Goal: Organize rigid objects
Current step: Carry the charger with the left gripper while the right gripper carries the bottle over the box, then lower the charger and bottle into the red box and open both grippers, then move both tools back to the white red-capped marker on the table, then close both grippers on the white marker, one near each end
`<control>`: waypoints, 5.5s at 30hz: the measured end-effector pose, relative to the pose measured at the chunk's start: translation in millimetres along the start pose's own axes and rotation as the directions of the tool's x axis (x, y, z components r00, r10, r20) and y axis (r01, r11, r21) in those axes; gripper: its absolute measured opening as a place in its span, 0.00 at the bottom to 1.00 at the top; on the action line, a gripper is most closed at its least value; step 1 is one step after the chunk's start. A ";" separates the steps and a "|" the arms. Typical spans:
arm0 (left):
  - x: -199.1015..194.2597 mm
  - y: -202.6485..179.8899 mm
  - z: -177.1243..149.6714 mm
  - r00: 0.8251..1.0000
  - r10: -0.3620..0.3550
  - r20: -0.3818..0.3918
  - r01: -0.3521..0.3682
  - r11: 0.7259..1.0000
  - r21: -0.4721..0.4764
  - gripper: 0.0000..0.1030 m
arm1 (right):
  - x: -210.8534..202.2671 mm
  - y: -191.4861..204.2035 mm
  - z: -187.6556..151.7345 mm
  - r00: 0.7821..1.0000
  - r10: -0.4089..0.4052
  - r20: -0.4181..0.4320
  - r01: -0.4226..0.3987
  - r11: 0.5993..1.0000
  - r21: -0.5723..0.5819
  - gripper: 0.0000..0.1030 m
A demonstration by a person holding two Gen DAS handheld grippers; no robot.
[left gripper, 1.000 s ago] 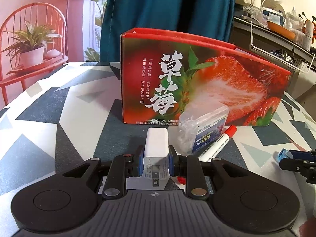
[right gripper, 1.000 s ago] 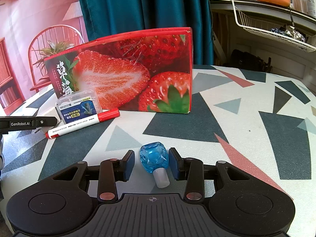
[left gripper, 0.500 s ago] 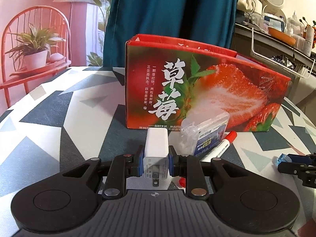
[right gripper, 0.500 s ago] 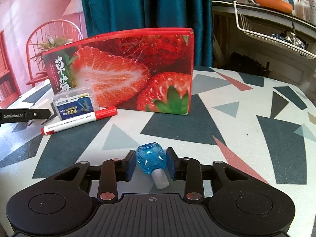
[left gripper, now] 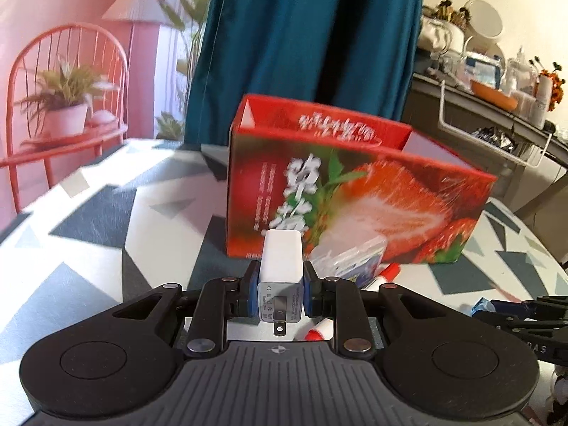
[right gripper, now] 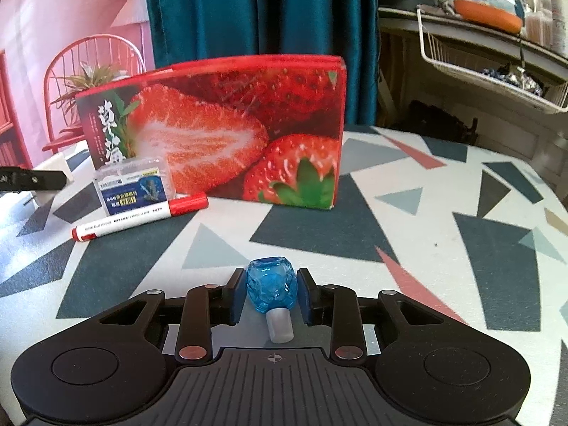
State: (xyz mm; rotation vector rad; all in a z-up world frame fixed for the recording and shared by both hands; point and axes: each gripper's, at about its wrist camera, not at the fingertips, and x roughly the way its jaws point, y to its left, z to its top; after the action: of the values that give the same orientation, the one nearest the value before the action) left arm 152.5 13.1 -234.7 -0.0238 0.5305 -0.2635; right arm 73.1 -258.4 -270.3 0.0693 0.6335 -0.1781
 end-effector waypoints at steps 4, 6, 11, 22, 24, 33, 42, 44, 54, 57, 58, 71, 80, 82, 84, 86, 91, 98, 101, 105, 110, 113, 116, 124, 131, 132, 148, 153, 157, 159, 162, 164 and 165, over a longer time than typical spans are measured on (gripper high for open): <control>-17.5 -7.7 15.7 0.997 -0.010 0.076 0.006 0.999 0.046 0.24 | -13.5 0.0 10.3 0.999 0.011 0.051 -0.011 1.000 0.003 0.27; -23.3 -9.8 25.9 0.995 -0.022 0.102 0.017 0.999 0.044 0.24 | -19.3 0.3 19.6 0.997 0.019 0.079 -0.019 1.000 -0.004 0.27; -31.8 -15.0 53.0 0.987 -0.073 0.142 0.067 0.997 0.042 0.24 | -32.6 -0.9 51.0 0.985 0.056 0.163 -0.054 0.998 -0.021 0.27; -8.5 -12.0 83.0 0.986 -0.115 0.124 0.118 0.993 -0.017 0.23 | -24.5 1.3 87.4 0.968 0.121 0.219 -0.115 0.992 -0.041 0.27; -6.2 -10.7 83.8 0.986 -0.119 0.114 0.122 0.992 -0.020 0.23 | -22.6 1.1 87.7 0.967 0.131 0.219 -0.125 0.991 -0.039 0.27; -2.3 -11.9 101.1 0.978 -0.150 0.142 0.155 0.988 -0.022 0.23 | -20.9 8.0 104.0 0.953 0.174 0.247 -0.163 0.985 -0.063 0.27; 34.0 -24.1 138.5 0.970 -0.181 0.161 0.183 0.983 0.007 0.23 | 1.6 7.9 150.4 0.943 0.154 0.296 -0.126 0.986 -0.113 0.27; 49.0 -24.0 142.0 0.975 -0.176 0.133 0.180 0.983 -0.020 0.23 | 17.0 4.8 158.5 0.951 0.138 0.276 -0.115 0.989 -0.095 0.27; 101.2 -21.8 127.3 0.988 -0.152 -0.009 0.152 0.988 -0.009 0.23 | 78.6 -1.2 164.6 0.980 0.140 0.142 -0.146 0.989 0.034 0.27; 107.6 -20.1 124.1 0.987 -0.155 -0.035 0.156 0.988 0.006 0.23 | 85.7 3.3 160.9 0.982 0.147 0.116 -0.151 0.988 0.021 0.27; 108.7 -19.4 122.8 0.986 -0.159 -0.042 0.160 0.987 0.013 0.23 | 86.8 4.1 159.6 0.982 0.149 0.112 -0.152 0.988 0.018 0.27; 62.7 -29.2 119.0 0.987 -0.154 0.036 0.149 0.982 0.113 0.92 | 53.4 8.3 146.9 0.973 0.111 0.200 -0.109 0.994 -0.021 0.73; 38.4 -23.6 103.4 0.995 -0.103 -0.009 0.103 0.990 0.101 1.00 | 23.7 8.2 132.8 0.960 0.051 0.277 -0.052 0.999 -0.006 1.00; 32.0 -20.2 98.6 0.995 -0.095 -0.011 0.096 0.992 0.081 1.00 | 18.6 8.2 126.4 0.957 0.024 0.288 -0.026 1.000 0.004 1.00; 23.5 -17.7 91.4 0.995 -0.097 0.000 0.097 0.993 0.066 1.00 | 14.3 9.0 119.3 0.956 0.005 0.292 -0.007 1.000 0.007 1.00; 16.2 -18.2 83.3 0.997 -0.074 0.000 0.074 0.995 0.067 1.00 | 9.3 9.7 109.9 0.954 0.005 0.299 -0.008 1.000 0.009 1.00; 7.0 -17.2 58.2 0.997 -0.065 -0.048 0.065 0.998 0.016 1.00 | 2.4 14.8 86.9 0.954 0.017 0.299 -0.012 1.000 -0.020 1.00; 11.2 -14.5 15.5 0.984 -0.057 -0.170 0.039 0.993 -0.110 0.88 | 20.9 21.0 64.8 0.974 0.091 0.208 -0.073 0.993 -0.092 0.94; 20.3 -11.4 1.8 0.970 -0.068 -0.233 0.038 0.991 -0.131 0.74 | 34.6 24.3 56.9 0.983 0.110 0.146 -0.093 0.988 -0.120 0.81; 24.7 -11.1 -3.8 0.966 -0.078 -0.245 0.048 0.991 -0.127 0.66 | 49.9 27.6 51.9 0.986 0.143 0.090 -0.133 0.985 -0.112 0.67; 27.7 -18.2 -11.4 0.961 -0.094 -0.261 0.071 0.993 -0.097 0.55 | 65.7 34.2 56.4 0.983 0.175 0.046 -0.171 0.981 -0.094 0.56; 30.6 -19.4 -17.2 0.958 -0.092 -0.270 0.069 0.993 -0.095 0.48 | 74.3 38.6 58.2 0.977 0.212 0.013 -0.210 0.973 -0.094 0.56; 31.0 -16.1 -19.1 0.961 -0.090 -0.262 0.065 0.992 -0.105 0.40 | 81.3 43.1 59.8 0.972 0.235 -0.007 -0.234 0.966 -0.107 0.56; 33.9 -11.7 -18.5 0.966 -0.082 -0.243 0.056 0.992 -0.113 0.30 | 92.4 44.6 61.9 0.964 0.264 -0.026 -0.265 0.960 -0.087 0.55; 36.9 -11.5 -18.1 0.970 -0.070 -0.232 0.048 0.994 -0.102 0.27 | 96.4 43.6 62.1 0.957 0.289 -0.032 -0.290 0.954 -0.080 0.54; 37.2 -11.7 -17.9 0.971 -0.070 -0.231 0.048 0.994 -0.099 0.27 | 96.3 43.0 61.2 0.957 0.289 -0.031 -0.291 0.954 -0.071 0.54; 38.1 -8.4 -19.7 0.975 -0.077 -0.207 0.057 0.993 -0.100 0.27 | 85.7 47.9 50.1 0.959 0.283 -0.023 -0.284 0.953 -0.104 0.53; 38.2 -7.9 -19.5 0.976 -0.073 -0.205 0.053 0.994 -0.100 0.28 | 87.8 50.4 50.4 0.963 0.267 -0.035 -0.269 0.957 -0.111 0.53; 38.0 -8.5 -19.4 0.976 -0.071 -0.204 0.052 0.994 -0.098 0.28 | 89.1 53.7 50.0 0.964 0.262 -0.040 -0.265 0.956 -0.128 0.55; 38.0 -8.4 -19.3 0.976 -0.071 -0.203 0.052 0.994 -0.097 0.28 | 88.7 54.6 50.2 0.966 0.257 -0.031 -0.259 0.957 -0.128 0.57; 38.0 -7.3 -18.9 0.976 -0.075 -0.205 0.054 0.993 -0.105 0.28 | 86.9 54.6 50.6 0.965 0.262 -0.016 -0.262 0.956 -0.132 0.57; 38.2 -7.0 -18.8 0.976 -0.076 -0.206 0.055 0.993 -0.105 0.28 | 86.8 54.3 51.9 0.961 0.276 -0.013 -0.275 0.952 -0.134 0.57; 38.3 -7.0 -18.7 0.976 -0.076 -0.206 0.056 0.993 -0.104 0.28 | 86.8 53.6 52.7 0.960 0.279 -0.012 -0.278 0.951 -0.131 0.57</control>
State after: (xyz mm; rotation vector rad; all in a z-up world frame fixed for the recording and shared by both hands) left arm 173.1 -2.6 -269.2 -0.1098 0.7530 -0.3068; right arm 182.4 -224.6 -279.0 0.0300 0.6199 0.1375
